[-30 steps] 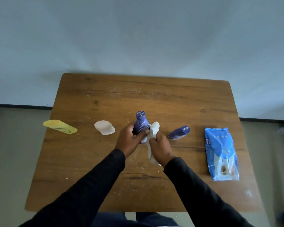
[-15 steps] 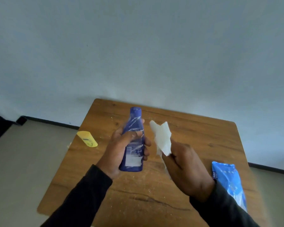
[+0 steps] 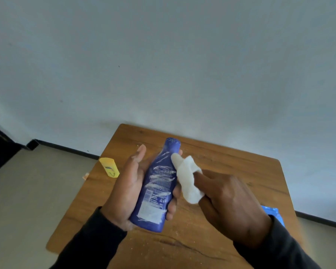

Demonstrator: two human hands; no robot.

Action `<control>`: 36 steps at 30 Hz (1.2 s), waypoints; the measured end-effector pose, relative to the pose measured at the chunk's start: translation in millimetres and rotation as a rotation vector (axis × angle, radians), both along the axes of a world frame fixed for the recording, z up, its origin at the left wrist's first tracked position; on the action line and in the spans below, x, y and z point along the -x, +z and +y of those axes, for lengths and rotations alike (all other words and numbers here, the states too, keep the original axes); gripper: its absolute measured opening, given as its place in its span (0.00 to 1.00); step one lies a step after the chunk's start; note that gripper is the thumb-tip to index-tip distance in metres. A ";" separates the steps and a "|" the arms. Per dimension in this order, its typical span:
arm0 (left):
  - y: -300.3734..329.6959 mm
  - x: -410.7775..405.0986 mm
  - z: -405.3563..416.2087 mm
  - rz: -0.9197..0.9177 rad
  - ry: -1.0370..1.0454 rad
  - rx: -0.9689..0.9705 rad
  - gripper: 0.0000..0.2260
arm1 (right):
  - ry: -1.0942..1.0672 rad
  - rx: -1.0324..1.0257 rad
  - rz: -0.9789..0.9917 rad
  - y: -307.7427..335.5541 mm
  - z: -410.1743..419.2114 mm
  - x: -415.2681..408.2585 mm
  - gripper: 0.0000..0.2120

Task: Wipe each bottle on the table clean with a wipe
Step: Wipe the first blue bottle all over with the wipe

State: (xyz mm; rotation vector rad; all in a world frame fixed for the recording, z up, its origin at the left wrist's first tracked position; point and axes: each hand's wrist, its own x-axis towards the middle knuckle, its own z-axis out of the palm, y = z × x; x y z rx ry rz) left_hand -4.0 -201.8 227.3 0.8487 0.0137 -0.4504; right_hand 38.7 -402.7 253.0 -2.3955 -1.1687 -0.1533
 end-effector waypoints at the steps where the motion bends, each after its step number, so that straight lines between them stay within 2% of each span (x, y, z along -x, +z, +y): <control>1: 0.6 1.4 -0.8 -0.002 -0.008 -0.011 0.35 | 0.023 0.002 0.007 0.8 0.4 4.3 0.06; 6: 4.3 6.3 -5.0 0.010 -0.059 0.030 0.34 | -0.102 0.017 -0.092 14.4 2.0 -1.0 0.05; 9: 6.1 7.5 -6.1 -0.007 -0.051 0.008 0.35 | -0.087 0.022 -0.056 16.2 -0.7 9.1 0.05; 12: 4.4 8.6 -11.2 -0.017 -0.038 -0.070 0.39 | -0.041 0.083 -0.045 16.8 3.5 20.5 0.06; 16: 5.4 8.5 -13.9 -0.082 -0.047 -0.157 0.38 | -0.168 0.098 -0.119 27.0 1.7 6.5 0.09; 20: 4.5 7.5 -13.4 -0.095 -0.034 -0.287 0.43 | -0.096 0.163 -0.066 21.2 6.6 20.4 0.08; 22: 1.7 7.0 -14.0 -0.099 -0.033 -0.328 0.44 | -0.132 0.173 -0.067 18.5 5.8 16.7 0.09; 25: 0.7 5.9 -14.6 -0.098 -0.035 -0.315 0.42 | -0.190 0.138 -0.094 20.6 2.4 6.1 0.11; 28: -1.4 4.5 -12.9 -0.074 -0.041 -0.317 0.45 | -0.096 0.188 -0.076 15.4 10.7 18.0 0.09; 33: -3.4 3.3 -6.4 -0.037 -0.105 -0.124 0.42 | -0.158 0.087 -0.090 15.0 -2.0 4.6 0.08; 36: -7.0 3.0 -4.2 -0.019 -0.115 -0.069 0.43 | -0.053 0.111 -0.074 10.5 0.7 12.3 0.08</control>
